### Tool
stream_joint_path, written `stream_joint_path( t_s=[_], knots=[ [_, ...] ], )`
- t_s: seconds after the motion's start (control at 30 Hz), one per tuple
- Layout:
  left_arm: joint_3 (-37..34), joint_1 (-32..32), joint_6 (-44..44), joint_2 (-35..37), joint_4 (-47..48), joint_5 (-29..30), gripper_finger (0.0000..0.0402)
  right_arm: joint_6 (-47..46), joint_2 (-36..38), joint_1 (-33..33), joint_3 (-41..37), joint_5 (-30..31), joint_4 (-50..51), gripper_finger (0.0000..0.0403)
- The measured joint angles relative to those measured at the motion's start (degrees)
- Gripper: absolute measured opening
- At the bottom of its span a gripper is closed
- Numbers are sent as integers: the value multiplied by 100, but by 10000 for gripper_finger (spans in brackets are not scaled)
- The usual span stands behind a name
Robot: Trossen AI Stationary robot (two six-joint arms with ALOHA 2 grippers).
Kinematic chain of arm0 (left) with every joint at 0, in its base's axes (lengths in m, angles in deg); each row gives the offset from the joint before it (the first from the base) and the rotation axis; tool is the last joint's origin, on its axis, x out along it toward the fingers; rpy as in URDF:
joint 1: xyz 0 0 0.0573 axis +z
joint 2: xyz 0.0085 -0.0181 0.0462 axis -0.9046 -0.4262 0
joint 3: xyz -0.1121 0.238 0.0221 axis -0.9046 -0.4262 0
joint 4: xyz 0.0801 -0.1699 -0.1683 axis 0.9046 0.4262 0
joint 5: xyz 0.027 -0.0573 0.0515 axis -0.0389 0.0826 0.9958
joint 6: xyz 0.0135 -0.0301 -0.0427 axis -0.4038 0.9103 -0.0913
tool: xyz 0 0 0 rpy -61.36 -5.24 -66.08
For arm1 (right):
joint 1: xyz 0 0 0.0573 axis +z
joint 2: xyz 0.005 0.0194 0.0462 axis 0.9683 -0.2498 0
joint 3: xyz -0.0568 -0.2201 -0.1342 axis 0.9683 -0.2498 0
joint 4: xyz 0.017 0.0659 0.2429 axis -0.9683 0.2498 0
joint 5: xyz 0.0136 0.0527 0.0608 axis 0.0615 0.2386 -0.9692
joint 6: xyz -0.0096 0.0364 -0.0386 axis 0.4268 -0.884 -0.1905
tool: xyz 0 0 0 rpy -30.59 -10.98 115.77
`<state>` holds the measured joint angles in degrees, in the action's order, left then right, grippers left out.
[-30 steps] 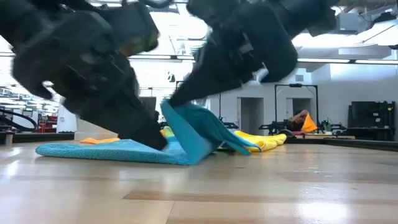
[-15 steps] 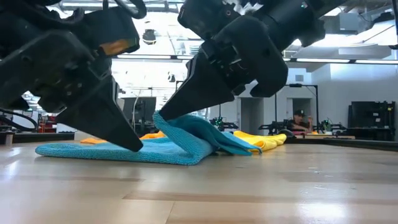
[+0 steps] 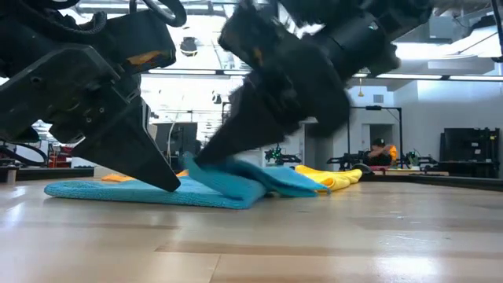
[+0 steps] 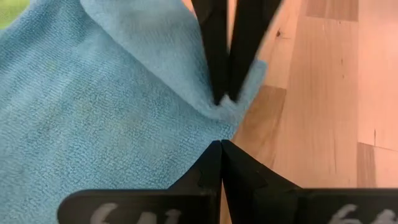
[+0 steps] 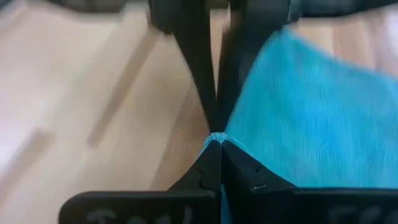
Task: Fold microfiber towels
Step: Fold the blue microfiber towel
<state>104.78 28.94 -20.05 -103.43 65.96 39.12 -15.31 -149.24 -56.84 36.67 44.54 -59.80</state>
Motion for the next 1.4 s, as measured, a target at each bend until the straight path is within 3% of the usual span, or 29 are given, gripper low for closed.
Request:
stream_joint_path(
  t_s=[0.5, 0.73, 0.97, 1.13, 1.23, 1.4],
  knots=[
    [4, -5, -22, 0, 201, 114, 0, -167, -406, -9, 82, -81, -81, 47],
    [4, -94, -110, 222, 206, 203, 0, -166, -402, -9, 75, -81, -185, 107],
    [7, -151, -419, 670, 122, 469, 0, -52, 108, -4, 108, -78, -45, 174],
    [4, -140, -812, 744, -95, 653, 0, -164, 427, 5, 106, 7, 749, 188],
    [9, -95, -1099, 709, -457, 556, 0, -469, 595, 44, 106, 240, 1770, 186],
    [8, 8, -1588, 699, -666, 489, 0, -754, 702, 259, 106, 844, 2641, 180]
  ],
)
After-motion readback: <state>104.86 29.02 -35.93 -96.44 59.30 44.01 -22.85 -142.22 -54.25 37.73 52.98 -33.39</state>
